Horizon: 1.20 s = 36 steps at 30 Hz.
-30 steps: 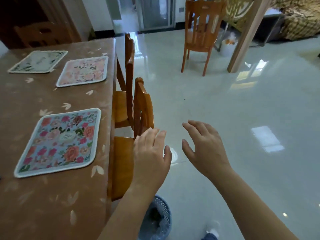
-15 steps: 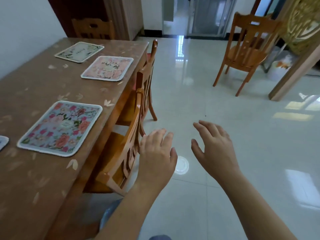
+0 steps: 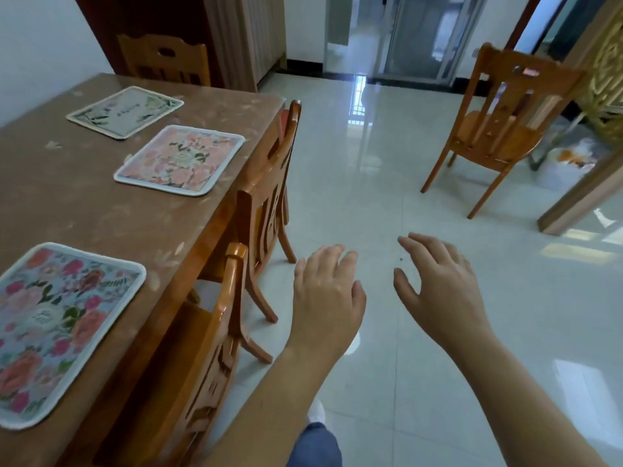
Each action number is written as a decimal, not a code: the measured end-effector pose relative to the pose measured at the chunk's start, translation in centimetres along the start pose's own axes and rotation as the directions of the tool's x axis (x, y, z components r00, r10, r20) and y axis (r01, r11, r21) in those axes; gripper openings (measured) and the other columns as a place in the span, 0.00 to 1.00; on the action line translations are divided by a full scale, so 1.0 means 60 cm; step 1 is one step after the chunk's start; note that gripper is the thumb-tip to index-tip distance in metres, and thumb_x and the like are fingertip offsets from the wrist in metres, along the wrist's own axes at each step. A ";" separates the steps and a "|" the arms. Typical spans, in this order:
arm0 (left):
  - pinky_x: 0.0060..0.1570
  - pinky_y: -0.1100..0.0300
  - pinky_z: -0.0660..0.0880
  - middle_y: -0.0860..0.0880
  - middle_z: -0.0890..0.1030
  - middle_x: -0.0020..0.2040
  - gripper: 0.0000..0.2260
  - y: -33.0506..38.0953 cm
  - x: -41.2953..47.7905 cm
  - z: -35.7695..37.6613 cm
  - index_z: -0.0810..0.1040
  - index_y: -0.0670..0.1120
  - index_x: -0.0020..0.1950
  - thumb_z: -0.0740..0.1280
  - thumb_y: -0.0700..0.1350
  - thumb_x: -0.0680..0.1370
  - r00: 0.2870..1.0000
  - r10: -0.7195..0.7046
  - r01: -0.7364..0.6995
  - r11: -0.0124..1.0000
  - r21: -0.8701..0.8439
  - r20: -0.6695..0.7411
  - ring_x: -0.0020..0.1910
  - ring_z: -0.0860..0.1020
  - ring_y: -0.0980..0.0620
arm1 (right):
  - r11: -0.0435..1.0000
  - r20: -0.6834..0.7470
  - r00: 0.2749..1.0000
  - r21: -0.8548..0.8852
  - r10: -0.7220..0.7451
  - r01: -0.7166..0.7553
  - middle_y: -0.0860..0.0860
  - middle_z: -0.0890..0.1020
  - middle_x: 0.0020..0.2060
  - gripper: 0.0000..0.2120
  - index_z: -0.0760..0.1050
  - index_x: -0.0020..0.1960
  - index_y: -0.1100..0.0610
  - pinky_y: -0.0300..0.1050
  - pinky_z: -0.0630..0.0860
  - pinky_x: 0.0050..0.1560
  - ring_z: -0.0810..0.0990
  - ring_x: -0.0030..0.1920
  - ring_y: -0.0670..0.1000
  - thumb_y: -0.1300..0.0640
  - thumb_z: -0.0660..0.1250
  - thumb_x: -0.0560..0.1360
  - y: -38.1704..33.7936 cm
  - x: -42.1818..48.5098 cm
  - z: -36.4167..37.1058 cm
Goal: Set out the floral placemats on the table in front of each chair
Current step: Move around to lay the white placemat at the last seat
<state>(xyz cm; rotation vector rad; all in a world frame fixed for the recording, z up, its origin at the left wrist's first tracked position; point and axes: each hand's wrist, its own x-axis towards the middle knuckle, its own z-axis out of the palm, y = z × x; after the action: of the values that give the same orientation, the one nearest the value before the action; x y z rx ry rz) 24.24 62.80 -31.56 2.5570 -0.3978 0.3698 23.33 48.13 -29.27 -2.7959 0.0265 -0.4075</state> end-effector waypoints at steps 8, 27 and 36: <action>0.62 0.42 0.66 0.43 0.78 0.60 0.16 -0.052 0.247 0.051 0.74 0.43 0.60 0.69 0.42 0.73 0.999 -0.036 0.038 0.997 0.064 -0.030 0.62 0.73 0.43 | 0.996 -0.013 0.999 0.068 -0.052 0.053 0.59 0.79 0.57 0.19 0.73 0.61 0.61 0.58 0.71 0.59 0.76 0.57 0.61 0.60 0.68 0.71 0.034 0.250 0.046; 0.64 0.46 0.64 0.45 0.76 0.62 0.15 -0.035 0.850 0.263 0.73 0.44 0.62 0.65 0.42 0.75 0.972 -0.195 0.200 0.979 0.026 -0.130 0.64 0.70 0.45 | 0.968 0.024 0.978 0.150 -0.207 0.201 0.58 0.77 0.59 0.19 0.70 0.63 0.60 0.56 0.70 0.60 0.74 0.59 0.60 0.58 0.66 0.73 0.286 0.881 0.127; 0.64 0.45 0.64 0.44 0.76 0.62 0.15 -0.170 1.092 0.338 0.73 0.44 0.61 0.65 0.42 0.75 0.942 -0.291 0.305 0.950 0.065 -0.168 0.63 0.71 0.44 | 0.941 0.101 0.944 0.169 -0.313 0.294 0.57 0.78 0.59 0.19 0.72 0.62 0.60 0.54 0.71 0.59 0.75 0.58 0.59 0.58 0.66 0.72 0.279 1.148 0.251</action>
<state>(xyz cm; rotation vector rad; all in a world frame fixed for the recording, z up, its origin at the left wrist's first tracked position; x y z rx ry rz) 91.73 46.85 -31.04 2.5993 0.0686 0.4794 94.08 32.51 -29.18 -2.6705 -0.4524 -0.2878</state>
